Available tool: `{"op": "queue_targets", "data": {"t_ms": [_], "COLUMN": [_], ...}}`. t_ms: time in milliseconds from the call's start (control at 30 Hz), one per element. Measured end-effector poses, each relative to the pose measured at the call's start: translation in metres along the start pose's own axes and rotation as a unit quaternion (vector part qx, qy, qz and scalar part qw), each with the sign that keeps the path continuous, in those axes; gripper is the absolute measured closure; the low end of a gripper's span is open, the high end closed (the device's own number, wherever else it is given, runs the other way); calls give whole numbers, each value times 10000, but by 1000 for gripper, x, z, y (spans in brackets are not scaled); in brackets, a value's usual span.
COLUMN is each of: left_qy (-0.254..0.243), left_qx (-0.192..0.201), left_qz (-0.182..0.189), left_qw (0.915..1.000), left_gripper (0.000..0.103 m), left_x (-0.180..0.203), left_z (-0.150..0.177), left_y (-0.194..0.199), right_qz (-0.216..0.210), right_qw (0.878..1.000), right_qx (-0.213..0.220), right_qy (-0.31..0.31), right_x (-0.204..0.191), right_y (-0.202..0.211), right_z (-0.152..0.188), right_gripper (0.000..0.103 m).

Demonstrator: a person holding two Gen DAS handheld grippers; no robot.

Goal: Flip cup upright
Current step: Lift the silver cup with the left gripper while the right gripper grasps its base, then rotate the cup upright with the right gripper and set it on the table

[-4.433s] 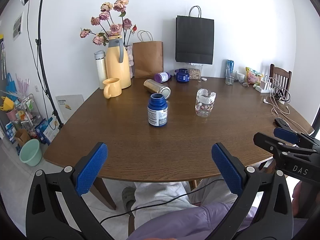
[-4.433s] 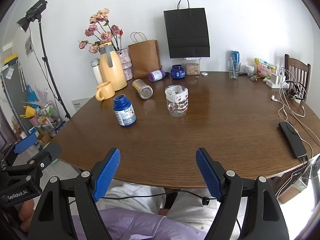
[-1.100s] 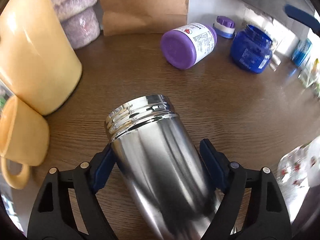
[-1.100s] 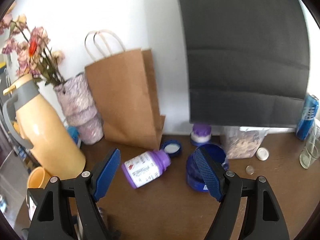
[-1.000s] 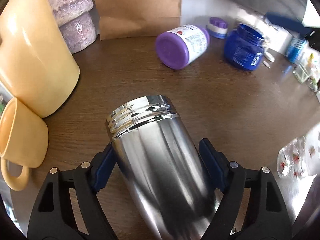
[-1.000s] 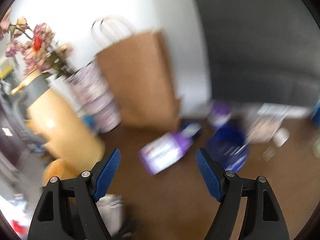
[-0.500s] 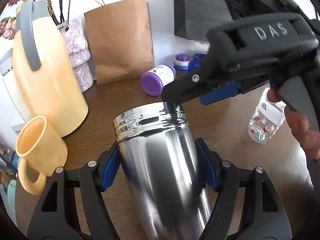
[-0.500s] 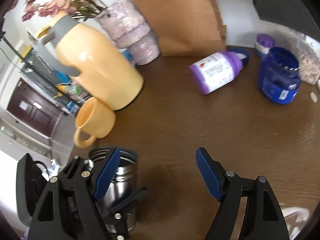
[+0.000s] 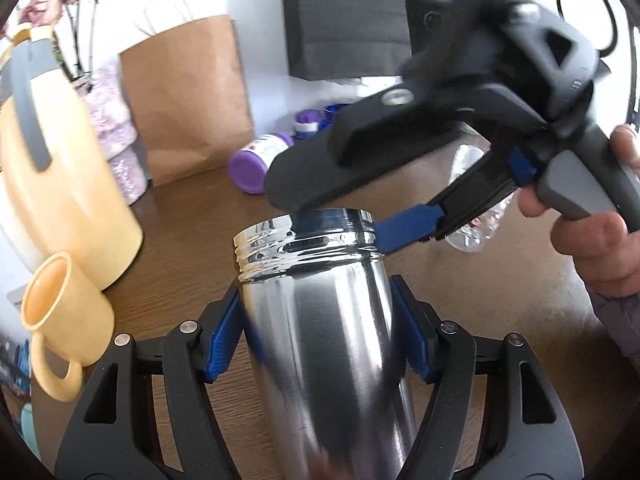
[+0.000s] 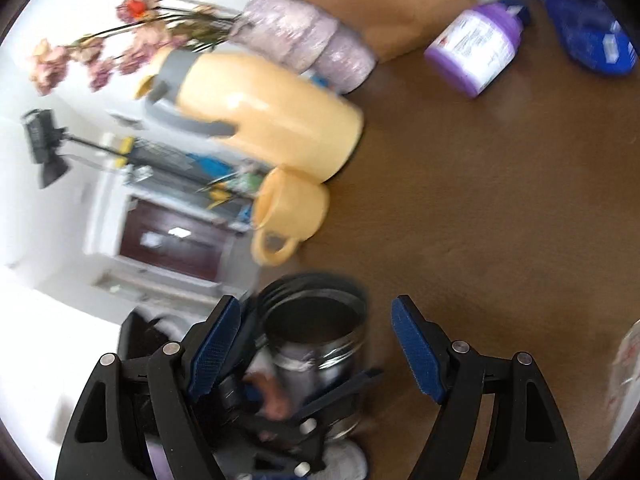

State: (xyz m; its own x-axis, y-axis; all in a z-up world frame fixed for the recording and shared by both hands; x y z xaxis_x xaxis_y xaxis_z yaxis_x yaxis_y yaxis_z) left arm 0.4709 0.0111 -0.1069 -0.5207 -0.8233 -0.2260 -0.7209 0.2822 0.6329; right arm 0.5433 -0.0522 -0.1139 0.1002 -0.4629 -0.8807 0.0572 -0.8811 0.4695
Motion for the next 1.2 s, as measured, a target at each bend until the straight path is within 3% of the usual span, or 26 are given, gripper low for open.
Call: {"op": "queue_targets", "data": {"t_ms": [100, 167, 267, 300, 400, 500, 633, 733, 800, 900, 1200], "left_qy": [-172, -457, -392, -277, -192, -237, -254, -214, -185, -182, -407], "left_qx": [239, 279, 130, 75, 48, 87, 161, 194, 206, 312, 286], "left_qz": [157, 165, 278, 480, 569, 758, 846, 1019, 1169, 1464, 1386], "left_qw": [9994, 9984, 9988, 9984, 9982, 9968, 9960, 9944, 9928, 9886, 9891], "left_gripper": [39, 39, 38, 37, 34, 32, 30, 30, 31, 43, 42], "left_x": [10, 21, 22, 18, 15, 18, 22, 24, 24, 30, 47], "left_z": [-3, -6, -6, -4, -1, 2, 1, 3, 2, 6, 2], "left_y": [3, 3, 0, -1, 3, 11, 17, 21, 21, 21, 29], "right_qz": [426, 486, 590, 630, 712, 1118, 1959, 2702, 2931, 2959, 2997], "right_qw": [9989, 9984, 9978, 9975, 9952, 9859, 9546, 9160, 9017, 9023, 9022], "right_qx": [-89, -155, 69, 128, 346, 709, 1110, 1427, 1509, 1457, 1569], "right_qy": [172, 234, 296, 291, 571, 1028, 1952, 2601, 2798, 2776, 2674], "right_x": [2, 3, 4, 3, -7, -17, -40, -52, -53, -51, -50], "right_y": [-14, -23, -23, -21, -14, -4, 1, -3, -2, -4, 3], "right_z": [11, 18, 20, 20, 24, 31, 51, 67, 75, 80, 99], "right_gripper": [22, 23, 38, 38, 38, 38, 37, 37, 37, 37, 36]}}
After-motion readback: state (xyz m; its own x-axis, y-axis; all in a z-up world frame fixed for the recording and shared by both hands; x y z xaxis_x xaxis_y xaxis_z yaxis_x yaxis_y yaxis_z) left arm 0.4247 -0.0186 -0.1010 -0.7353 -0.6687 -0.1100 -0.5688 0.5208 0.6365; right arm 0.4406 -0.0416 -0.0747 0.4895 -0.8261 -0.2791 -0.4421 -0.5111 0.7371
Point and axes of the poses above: each gripper's, at about its wrist camera, not at the fingertips, and y roughly against the way its jaws point, x to its right, z to its underside, the point moved 5 cm from there along -y, roughly the way its jaws point, and after that the axes turned 14 degrees about -y, right-handed, at the moved point
